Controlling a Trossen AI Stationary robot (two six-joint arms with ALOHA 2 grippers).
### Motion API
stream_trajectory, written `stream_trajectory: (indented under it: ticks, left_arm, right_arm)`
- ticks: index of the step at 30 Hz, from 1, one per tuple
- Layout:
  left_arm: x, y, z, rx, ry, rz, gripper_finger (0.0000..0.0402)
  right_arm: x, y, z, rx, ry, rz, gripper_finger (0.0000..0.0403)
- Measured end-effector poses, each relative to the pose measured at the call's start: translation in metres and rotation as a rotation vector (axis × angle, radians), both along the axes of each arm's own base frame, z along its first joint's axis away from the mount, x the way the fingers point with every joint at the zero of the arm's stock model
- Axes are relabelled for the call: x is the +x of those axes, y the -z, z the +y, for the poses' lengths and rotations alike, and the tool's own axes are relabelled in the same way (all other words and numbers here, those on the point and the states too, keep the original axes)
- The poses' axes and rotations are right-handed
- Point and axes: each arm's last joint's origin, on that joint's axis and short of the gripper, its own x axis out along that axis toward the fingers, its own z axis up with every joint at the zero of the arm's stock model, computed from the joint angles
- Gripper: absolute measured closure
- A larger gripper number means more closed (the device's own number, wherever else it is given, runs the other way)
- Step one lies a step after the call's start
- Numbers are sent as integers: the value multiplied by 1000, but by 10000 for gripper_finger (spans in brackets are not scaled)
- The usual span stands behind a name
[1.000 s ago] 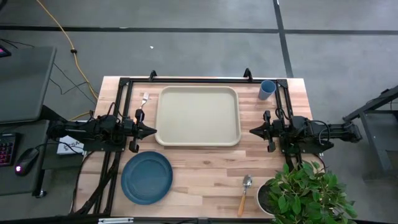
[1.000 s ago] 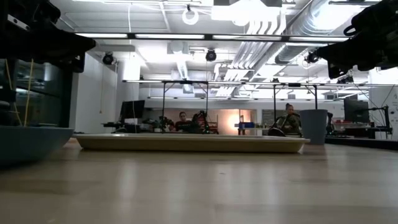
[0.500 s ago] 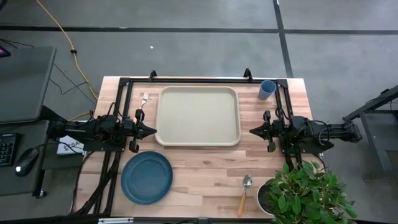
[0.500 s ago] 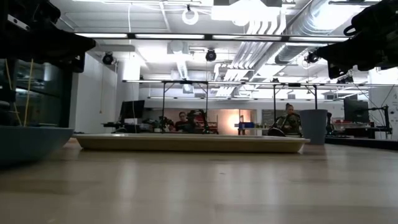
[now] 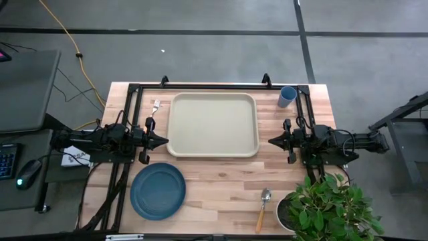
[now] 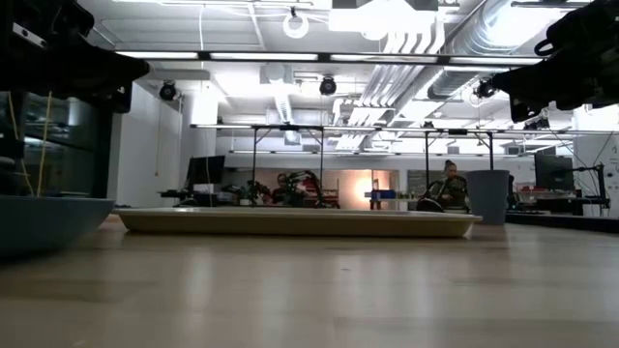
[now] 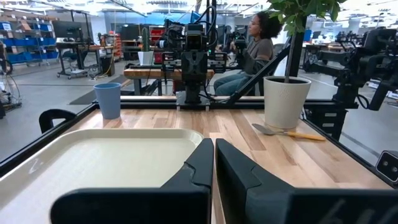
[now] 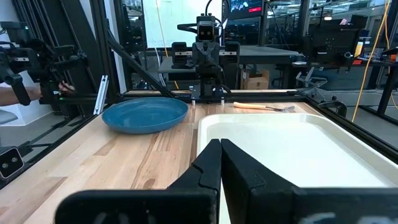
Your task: Pick and place plate/cup/fork/spoon on tray
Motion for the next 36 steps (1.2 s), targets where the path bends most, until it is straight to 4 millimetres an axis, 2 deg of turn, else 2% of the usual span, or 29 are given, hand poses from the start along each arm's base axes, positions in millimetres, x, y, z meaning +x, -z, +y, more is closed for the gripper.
stream_trajectory:
  ticks: [33, 36]
  left_arm:
    - [0, 0, 0, 0, 0, 0, 401]
    - [0, 0, 0, 0, 0, 0, 401]
  right_arm:
    - [0, 0, 0, 0, 0, 0, 402]
    - [0, -1, 0, 45, -1, -8, 402]
